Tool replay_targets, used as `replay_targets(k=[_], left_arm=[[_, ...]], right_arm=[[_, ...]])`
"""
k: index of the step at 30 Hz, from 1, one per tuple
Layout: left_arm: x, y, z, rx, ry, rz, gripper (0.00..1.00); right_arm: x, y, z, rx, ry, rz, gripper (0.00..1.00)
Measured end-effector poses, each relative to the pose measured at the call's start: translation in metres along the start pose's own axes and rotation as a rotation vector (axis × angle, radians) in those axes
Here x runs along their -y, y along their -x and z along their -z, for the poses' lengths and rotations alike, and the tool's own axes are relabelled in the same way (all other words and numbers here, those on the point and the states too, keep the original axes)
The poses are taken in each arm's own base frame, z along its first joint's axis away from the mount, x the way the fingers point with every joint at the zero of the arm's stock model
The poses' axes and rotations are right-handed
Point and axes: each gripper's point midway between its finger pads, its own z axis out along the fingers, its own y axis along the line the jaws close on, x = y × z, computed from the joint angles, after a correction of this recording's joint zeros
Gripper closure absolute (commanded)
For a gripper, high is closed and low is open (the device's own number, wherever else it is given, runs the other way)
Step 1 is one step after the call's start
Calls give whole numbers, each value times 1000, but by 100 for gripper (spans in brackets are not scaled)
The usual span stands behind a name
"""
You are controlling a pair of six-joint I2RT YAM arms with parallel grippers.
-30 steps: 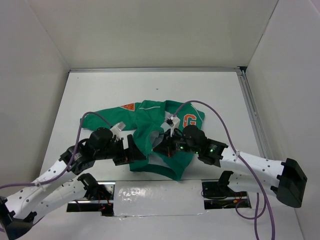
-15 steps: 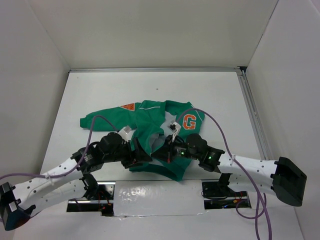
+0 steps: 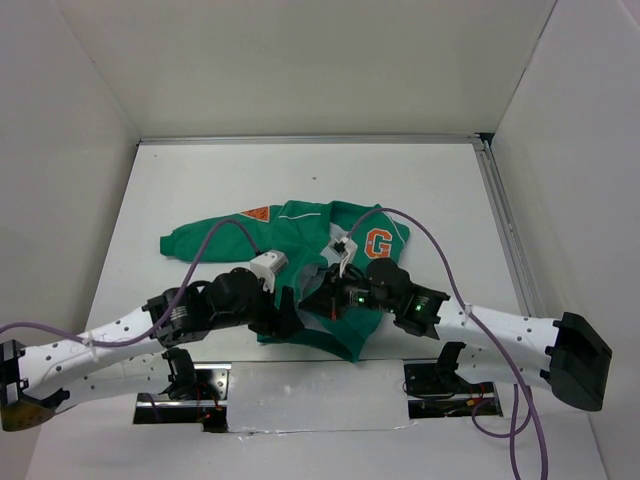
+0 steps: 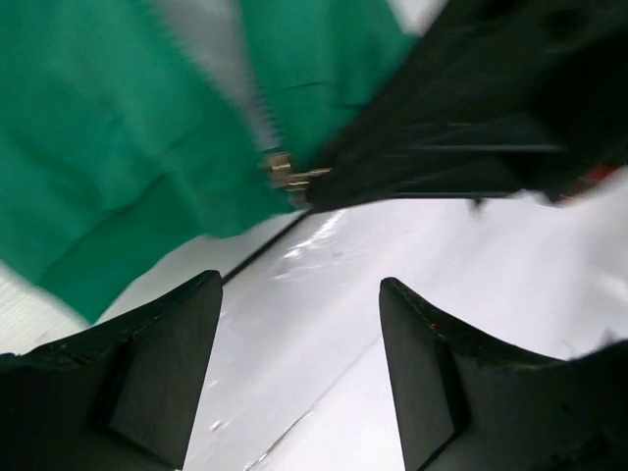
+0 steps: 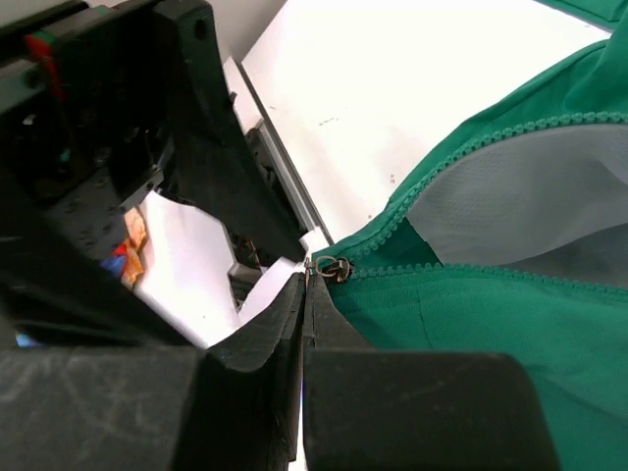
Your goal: Zip up the jacket
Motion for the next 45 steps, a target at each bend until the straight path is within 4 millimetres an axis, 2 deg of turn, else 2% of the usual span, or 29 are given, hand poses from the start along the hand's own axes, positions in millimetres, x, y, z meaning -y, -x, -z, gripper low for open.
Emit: replay_targets(k=[5,9,17,23,25,26,28,29,31,34,37,41,45], left_arm=[[-36,-5,-6,-51,226,-12,24],[-54,-3,-10,-47,307,-113,22],[-49,19,-24,78,226,-331,22],[-45,35,-25,150,217,-396,26],[-43,40,-25,171,214,-419,31],[-41,43,-26,180,210,-433,41],[-38,47,-28,193,198,-465,46],[-36,47,-30,190,191,-489,54],[-34,47,-35,184,182,-524,63],[-33,47,-41,173,181,-557,71],[-32,49,-42,178,181,-584,100],[-32,56,-39,206,191,-610,100],[-25,67,-24,268,166,-638,100]], right_arm=[[0,3,1,-27,-17,6,100],[5,4,4,-61,-23,-7,100],[4,12,4,-112,-26,-19,100],[2,22,5,-126,-23,-34,100],[-1,27,5,-127,-21,-33,100],[-2,28,5,-131,-17,-34,100],[-2,32,4,-134,-14,-39,100],[-1,33,4,-135,-13,-42,100],[0,35,5,-137,-13,-48,100],[2,38,6,-142,-20,-57,100],[3,37,6,-152,-27,-60,100],[6,41,7,-155,-52,-65,100],[3,51,9,-154,-64,-67,100]])
